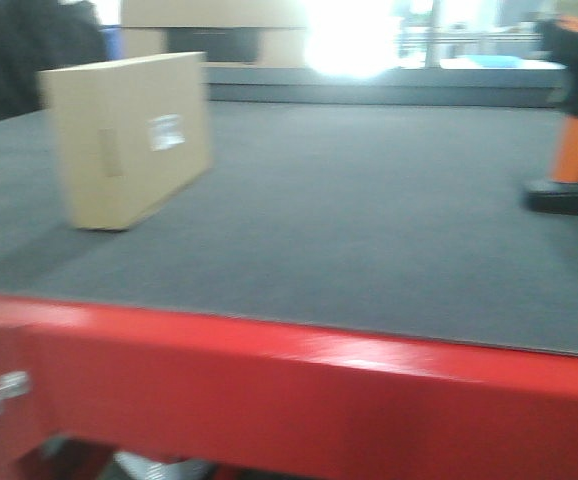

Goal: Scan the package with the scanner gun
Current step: 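Move left gripper over the long tan box, right toward scanner gun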

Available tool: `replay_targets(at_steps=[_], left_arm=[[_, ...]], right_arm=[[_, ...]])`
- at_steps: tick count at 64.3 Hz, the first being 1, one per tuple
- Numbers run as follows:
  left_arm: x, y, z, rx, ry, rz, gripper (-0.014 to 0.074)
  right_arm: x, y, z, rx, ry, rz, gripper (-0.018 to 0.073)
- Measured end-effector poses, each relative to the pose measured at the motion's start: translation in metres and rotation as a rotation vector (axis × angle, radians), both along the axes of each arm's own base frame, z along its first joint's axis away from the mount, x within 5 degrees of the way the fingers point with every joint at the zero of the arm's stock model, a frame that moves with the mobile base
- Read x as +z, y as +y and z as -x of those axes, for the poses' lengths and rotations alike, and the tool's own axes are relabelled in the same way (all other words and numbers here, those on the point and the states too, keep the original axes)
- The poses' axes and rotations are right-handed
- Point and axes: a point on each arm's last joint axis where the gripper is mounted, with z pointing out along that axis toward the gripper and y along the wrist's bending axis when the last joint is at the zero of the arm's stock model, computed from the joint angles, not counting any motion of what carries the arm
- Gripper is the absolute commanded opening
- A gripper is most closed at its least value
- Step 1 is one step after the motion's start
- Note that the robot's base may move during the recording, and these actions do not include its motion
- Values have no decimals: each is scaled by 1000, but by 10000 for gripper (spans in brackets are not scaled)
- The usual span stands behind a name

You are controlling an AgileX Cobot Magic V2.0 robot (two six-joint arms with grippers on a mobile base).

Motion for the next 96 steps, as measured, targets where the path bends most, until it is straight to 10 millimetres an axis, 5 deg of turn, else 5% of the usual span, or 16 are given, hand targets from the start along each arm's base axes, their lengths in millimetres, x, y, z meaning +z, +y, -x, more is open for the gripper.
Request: replay_targets(at_steps=[96], left_arm=[[0,0,0,0,0,0,-111]], right_arm=[[0,0,0,0,0,0,-162]])
